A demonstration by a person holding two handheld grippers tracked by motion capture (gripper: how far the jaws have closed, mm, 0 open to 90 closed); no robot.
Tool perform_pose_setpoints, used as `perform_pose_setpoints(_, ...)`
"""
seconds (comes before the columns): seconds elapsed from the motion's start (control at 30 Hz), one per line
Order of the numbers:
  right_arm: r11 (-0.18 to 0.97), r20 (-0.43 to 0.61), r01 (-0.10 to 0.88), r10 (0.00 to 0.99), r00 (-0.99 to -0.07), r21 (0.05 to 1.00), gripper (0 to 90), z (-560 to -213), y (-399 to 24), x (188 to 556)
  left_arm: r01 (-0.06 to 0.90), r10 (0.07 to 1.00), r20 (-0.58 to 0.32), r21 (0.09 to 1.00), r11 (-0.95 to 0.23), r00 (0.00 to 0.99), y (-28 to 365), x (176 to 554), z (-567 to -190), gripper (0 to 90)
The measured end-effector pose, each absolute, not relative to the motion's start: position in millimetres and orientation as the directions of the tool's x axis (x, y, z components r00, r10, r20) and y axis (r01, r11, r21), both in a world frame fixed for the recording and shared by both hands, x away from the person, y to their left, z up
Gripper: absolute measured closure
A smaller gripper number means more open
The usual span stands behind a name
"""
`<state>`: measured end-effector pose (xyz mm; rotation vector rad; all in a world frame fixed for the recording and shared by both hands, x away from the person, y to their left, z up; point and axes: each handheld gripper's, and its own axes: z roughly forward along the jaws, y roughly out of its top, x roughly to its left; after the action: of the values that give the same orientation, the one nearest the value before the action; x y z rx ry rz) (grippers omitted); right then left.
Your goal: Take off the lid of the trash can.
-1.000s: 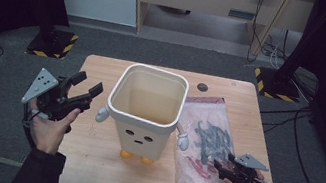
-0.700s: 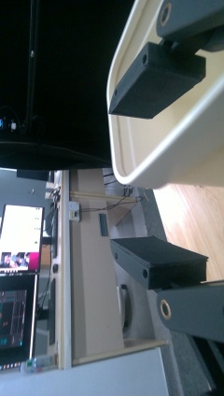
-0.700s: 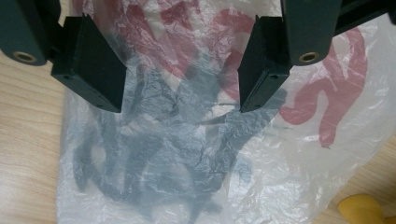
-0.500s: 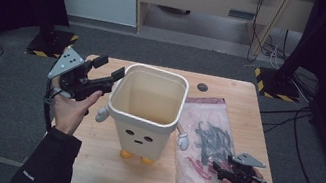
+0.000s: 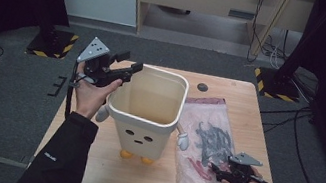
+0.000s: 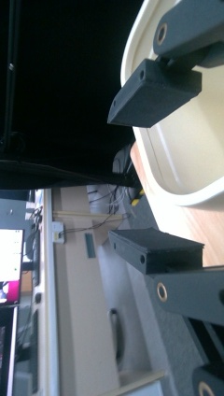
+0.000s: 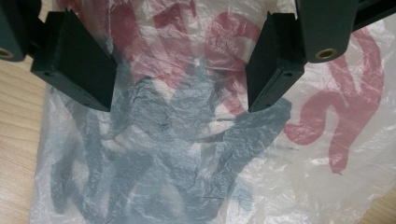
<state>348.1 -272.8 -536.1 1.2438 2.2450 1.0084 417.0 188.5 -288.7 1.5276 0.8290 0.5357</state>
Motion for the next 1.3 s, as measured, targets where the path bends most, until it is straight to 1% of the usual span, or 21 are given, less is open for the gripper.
perform_pose_setpoints(0.13,0.357,0.008,0.570,0.843,-0.538,0.740,22.2,-536.4,-272.7,348.6,0.206,0.757,-0.112,0.978,-0.030,0.643,184.3,420.0,-288.6,44.5)
perform_pose_setpoints(0.27,0.352,0.017,0.576,0.843,-0.538,0.738,21.1,-536.6,-272.0,348.2,0.232,0.772,-0.064,0.967,-0.110,0.633,178.1,425.1,-294.3,48.8)
perform_pose_setpoints(0.33,0.352,0.018,0.576,0.843,-0.538,0.738,21.0,-536.6,-271.9,348.2,0.256,0.770,-0.080,0.960,-0.110,0.633,177.8,428.2,-298.6,51.1)
perform_pose_setpoints(0.4,0.352,0.018,0.576,0.842,-0.539,0.738,20.7,-536.6,-271.9,348.3,0.299,0.771,-0.123,0.950,-0.091,0.625,179.1,429.4,-301.5,52.4)
perform_pose_setpoints(0.5,0.361,0.009,0.572,0.840,-0.542,0.737,20.5,-536.7,-272.3,348.7,0.326,0.768,-0.135,0.940,-0.101,0.627,179.9,431.1,-303.4,54.0)
perform_pose_setpoints(0.6,0.360,0.010,0.572,0.841,-0.541,0.737,20.4,-536.7,-272.2,348.7,0.344,0.775,-0.122,0.930,-0.129,0.620,178.5,431.6,-303.5,54.6)
perform_pose_setpoints(0.77,0.359,0.010,0.572,0.841,-0.541,0.737,20.4,-536.6,-272.2,348.7,0.356,0.792,-0.111,0.924,-0.140,0.601,176.0,432.1,-302.0,58.1)
perform_pose_setpoints(1.07,0.358,0.011,0.573,0.841,-0.540,0.737,20.2,-536.7,-272.0,348.9,0.366,0.794,-0.097,0.916,-0.164,0.600,175.1,433.7,-300.0,59.0)
perform_pose_setpoints(1.2,0.358,0.011,0.573,0.842,-0.540,0.737,20.2,-536.7,-272.0,348.8,0.366,0.799,-0.062,0.908,-0.204,0.598,172.1,434.9,-296.7,62.2)
perform_pose_setpoints(1.3,0.360,0.010,0.573,0.840,-0.542,0.736,20.2,-536.5,-272.2,348.8,0.385,0.801,-0.085,0.903,-0.189,0.592,171.2,434.9,-295.6,62.6)
